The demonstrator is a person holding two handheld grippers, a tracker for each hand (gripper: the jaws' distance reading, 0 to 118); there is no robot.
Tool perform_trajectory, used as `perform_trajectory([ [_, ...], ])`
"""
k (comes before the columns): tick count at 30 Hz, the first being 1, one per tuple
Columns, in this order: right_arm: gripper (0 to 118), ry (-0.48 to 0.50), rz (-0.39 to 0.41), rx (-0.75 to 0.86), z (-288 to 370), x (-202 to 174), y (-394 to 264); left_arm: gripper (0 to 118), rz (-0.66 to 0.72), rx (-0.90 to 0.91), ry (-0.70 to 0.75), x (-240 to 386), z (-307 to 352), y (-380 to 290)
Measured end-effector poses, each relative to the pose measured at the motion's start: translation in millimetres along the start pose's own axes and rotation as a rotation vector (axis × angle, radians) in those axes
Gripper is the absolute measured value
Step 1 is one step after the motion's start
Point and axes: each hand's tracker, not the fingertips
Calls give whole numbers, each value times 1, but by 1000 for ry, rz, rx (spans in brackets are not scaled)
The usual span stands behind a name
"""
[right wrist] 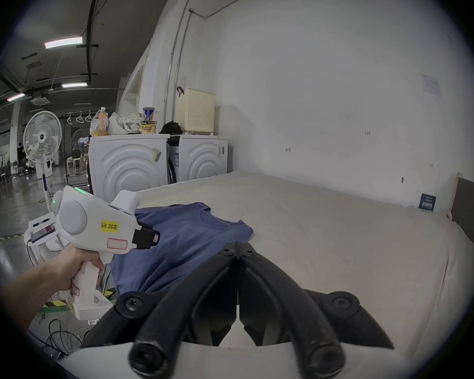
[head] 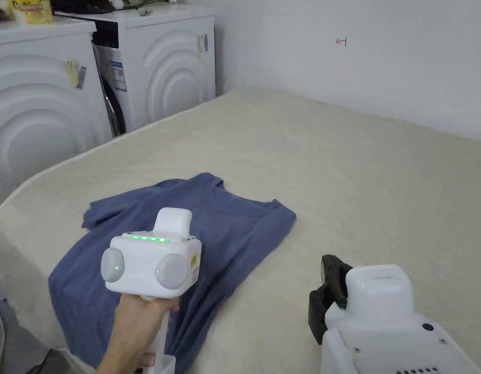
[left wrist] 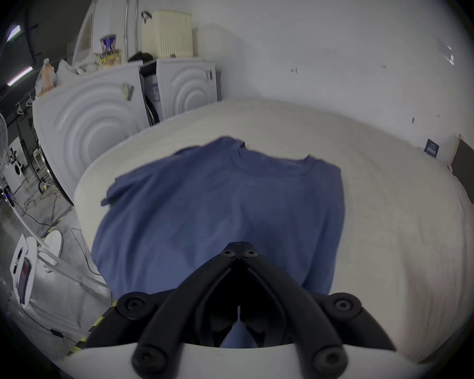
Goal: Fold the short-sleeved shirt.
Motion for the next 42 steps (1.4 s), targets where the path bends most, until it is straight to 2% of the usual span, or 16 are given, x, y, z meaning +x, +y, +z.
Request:
perform_trajectory([
  [4, 0, -8, -8, -25, -8, 5, -3, 0, -3, -6, -21, 0, -5, -3],
  [5, 0, -10, -8, -29, -9, 5, -4, 4, -6, -7, -19, -1, -4, -4],
  [6, 0, -12, -8, -34, -10, 5, -4, 30, -6, -3, -22, -2, -4, -2],
  [8, 0, -9, -15, -45, -12, 5, -4, 100, 4, -6, -22, -3, -3, 4],
  [9, 0, 1, -25, -47, -12, 5, -5, 118, 10, -11, -17, -1, 1, 8],
  [10, 0, 5, -31, -49, -12, 5, -5, 117, 19, 45, -34, -2, 4, 11],
  [12, 0, 9, -31, -55, -13, 3, -5, 117, 19, 31, -10, -1, -5, 16],
  [18, 0, 21, 5, -71, -17, 0, -8, 115, -12, -107, -12, 4, -49, 14],
  [19, 0, 21, 6, -76, -18, 1, -9, 109, -5, -162, -36, 4, -57, 12],
  [21, 0, 21, 2, -87, -21, 3, -11, 86, 4, -176, -71, 8, -62, 7],
  [23, 0, 13, -4, -97, -23, 6, -13, 86, 17, -176, -24, 10, -65, -1],
  [24, 0, 10, -10, -105, -25, 8, -14, 82, 44, -148, -28, 10, -61, 1],
  [26, 0, 10, -24, -113, -26, 12, -16, 66, 37, -147, -13, 11, -62, 3],
  [29, 0, 2, -43, -128, -29, 16, -18, 12, 34, -138, -16, 9, -60, 9],
  [38, 0, -10, -73, -139, -22, 27, -19, 9, 59, -171, -8, 8, -45, 16],
  [42, 0, -37, -99, -122, -11, 38, -14, 8, 11, -122, -22, 8, -25, 21],
])
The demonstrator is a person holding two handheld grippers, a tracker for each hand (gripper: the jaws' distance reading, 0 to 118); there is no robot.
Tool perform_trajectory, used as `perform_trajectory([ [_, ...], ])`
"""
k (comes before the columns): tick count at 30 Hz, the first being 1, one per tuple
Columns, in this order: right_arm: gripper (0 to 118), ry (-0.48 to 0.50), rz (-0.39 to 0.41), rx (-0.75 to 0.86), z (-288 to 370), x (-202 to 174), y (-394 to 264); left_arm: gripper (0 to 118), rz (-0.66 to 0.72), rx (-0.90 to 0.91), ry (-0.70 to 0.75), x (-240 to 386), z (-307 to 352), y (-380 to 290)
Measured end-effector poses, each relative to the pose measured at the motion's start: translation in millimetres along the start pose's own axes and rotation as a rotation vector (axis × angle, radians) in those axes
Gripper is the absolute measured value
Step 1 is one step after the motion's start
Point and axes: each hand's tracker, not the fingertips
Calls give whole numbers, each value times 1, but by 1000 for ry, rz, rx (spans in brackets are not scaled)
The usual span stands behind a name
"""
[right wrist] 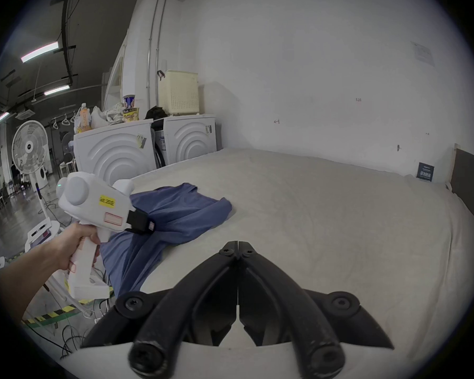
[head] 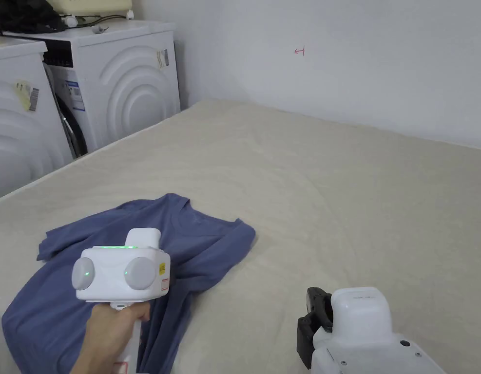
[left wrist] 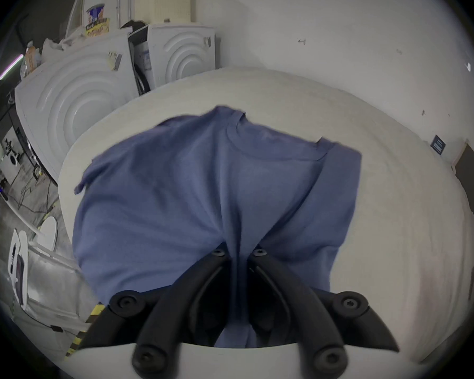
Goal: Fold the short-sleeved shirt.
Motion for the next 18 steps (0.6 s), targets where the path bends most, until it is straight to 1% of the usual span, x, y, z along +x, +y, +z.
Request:
perform_trajectory([
  [2, 0, -12, -18, 12, 8, 8, 3, 8, 5, 5, -4, -2, 16, 3],
  [4, 0, -33, -34, 26, 18, 18, 6, 8, 56, 32, -26, -9, 31, 10],
  [6, 0, -55, -57, 45, 30, 29, 9, 8, 58, 75, -32, -9, 52, 18],
  [9, 0, -99, -89, 81, 48, 46, 15, 8, -42, 171, 2, 12, 99, 38],
  [10, 0, -119, -99, 93, 54, 52, 17, 8, -75, 198, -11, 21, 113, 46],
  [14, 0, -175, -148, 133, 81, 77, 24, 8, -104, 344, -121, 59, 164, 76],
  [18, 0, -302, -160, 194, 119, 108, 28, 8, -224, 435, -278, 129, 218, 93],
])
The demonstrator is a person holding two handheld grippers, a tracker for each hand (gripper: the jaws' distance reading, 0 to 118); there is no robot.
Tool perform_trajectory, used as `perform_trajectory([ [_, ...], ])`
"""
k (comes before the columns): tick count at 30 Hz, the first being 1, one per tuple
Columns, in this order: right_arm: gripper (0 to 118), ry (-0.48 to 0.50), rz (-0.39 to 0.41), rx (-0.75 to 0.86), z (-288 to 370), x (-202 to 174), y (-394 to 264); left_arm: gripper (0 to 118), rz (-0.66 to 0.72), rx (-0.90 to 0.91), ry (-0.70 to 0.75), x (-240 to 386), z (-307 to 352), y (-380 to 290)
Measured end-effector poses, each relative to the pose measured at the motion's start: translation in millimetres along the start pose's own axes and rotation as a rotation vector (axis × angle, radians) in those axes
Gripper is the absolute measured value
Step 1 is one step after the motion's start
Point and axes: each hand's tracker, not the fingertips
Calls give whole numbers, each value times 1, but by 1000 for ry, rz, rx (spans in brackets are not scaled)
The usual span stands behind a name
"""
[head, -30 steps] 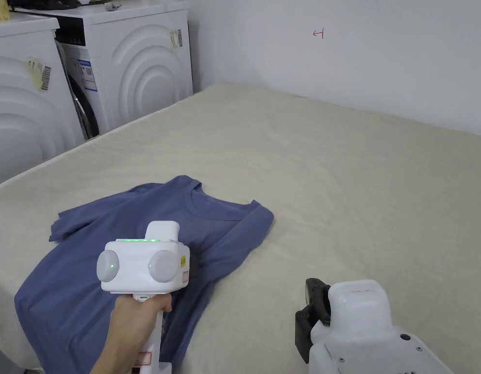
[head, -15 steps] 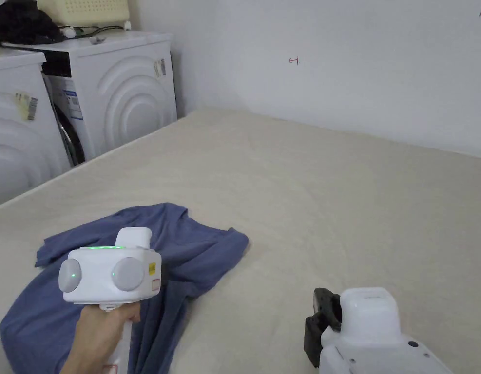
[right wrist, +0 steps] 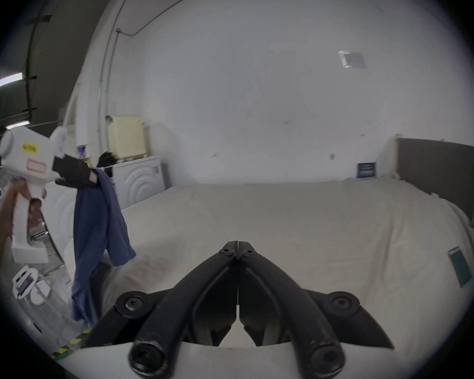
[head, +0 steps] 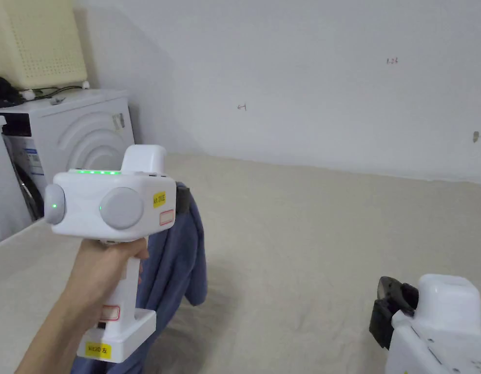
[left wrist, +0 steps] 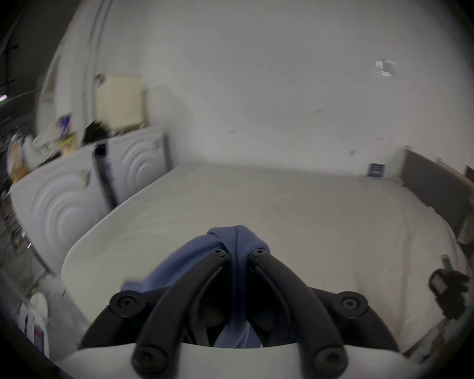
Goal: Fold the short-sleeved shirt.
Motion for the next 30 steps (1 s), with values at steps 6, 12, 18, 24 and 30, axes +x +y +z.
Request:
perform_trajectory([
  [6, 0, -126, -57, 87, 39, 59, 26, 8, -43, 114, -315, 106, 34, 35],
  [12, 0, -245, -42, 116, 71, 104, 32, 8, -69, 34, -596, 206, 19, 20],
  [18, 0, -311, -59, 6, 73, 144, 7, 8, -108, -235, -618, 298, -51, -77],
  [24, 0, -335, -68, -101, 64, 171, -20, 8, -89, -579, -615, 335, -105, -200],
  [30, 0, -347, -95, -135, 61, 182, -29, 44, -62, -559, -624, 327, -108, -203],
])
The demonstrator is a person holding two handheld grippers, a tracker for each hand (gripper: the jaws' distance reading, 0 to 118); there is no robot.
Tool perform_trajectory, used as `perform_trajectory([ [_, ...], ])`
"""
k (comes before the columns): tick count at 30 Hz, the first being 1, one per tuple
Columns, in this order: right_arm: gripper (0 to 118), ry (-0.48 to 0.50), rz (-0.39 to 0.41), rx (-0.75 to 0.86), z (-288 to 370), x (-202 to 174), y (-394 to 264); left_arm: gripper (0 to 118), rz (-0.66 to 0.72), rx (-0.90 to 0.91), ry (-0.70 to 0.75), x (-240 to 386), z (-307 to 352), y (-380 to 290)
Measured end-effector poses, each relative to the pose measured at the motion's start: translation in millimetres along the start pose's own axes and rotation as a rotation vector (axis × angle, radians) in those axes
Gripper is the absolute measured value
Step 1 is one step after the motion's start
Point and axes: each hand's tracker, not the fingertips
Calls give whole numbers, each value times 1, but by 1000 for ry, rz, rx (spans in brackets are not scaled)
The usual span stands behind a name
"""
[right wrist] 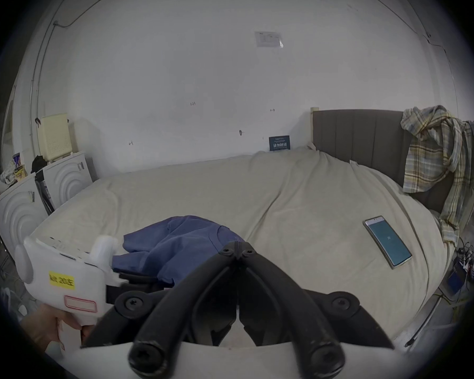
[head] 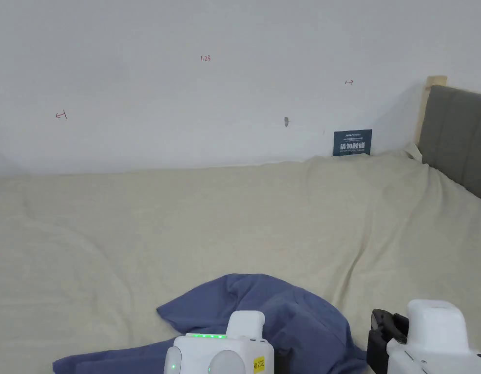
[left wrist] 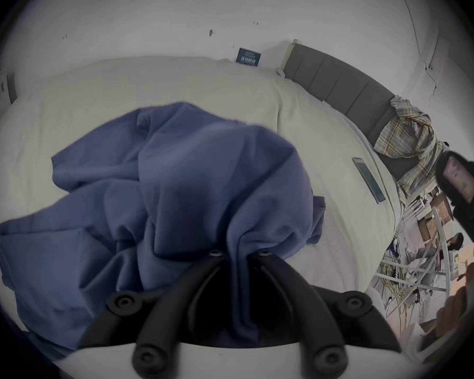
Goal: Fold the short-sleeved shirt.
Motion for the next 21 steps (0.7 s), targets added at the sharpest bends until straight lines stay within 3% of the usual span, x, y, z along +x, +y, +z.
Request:
perform_trajectory([
  [1, 0, 2, -6, -1, 0, -1, 0, 54, -7, 13, 11, -1, 5, 5],
  [2, 0, 4, -11, -2, 0, -2, 1, 54, -10, 25, 27, -3, 9, 8],
  [4, 0, 19, -16, -3, -1, -6, 2, 105, -9, 52, 32, -5, 30, 12],
  [5, 0, 27, -12, -2, -1, -9, 3, 115, 8, 92, 36, -11, 40, 14],
  [11, 0, 83, 24, -4, -2, -35, 4, 115, 95, 175, 134, -73, 104, 14],
  [12, 0, 98, 25, -6, -3, -39, 4, 106, 108, 188, 183, -86, 116, 12],
  [13, 0, 110, 29, -10, -5, -44, 3, 88, 110, 216, 229, -100, 128, 8],
  [14, 0, 118, 33, -14, -6, -48, 2, 61, 106, 211, 274, -113, 136, 5],
  [15, 0, 123, 39, -16, -7, -53, 1, 22, 123, 196, 332, -124, 139, -1],
  [18, 0, 151, 54, -27, -12, -67, -1, 3, 170, 171, 424, -163, 156, -16],
  [21, 0, 182, 59, -40, -16, -81, -3, 0, 248, 179, 447, -192, 168, -29],
])
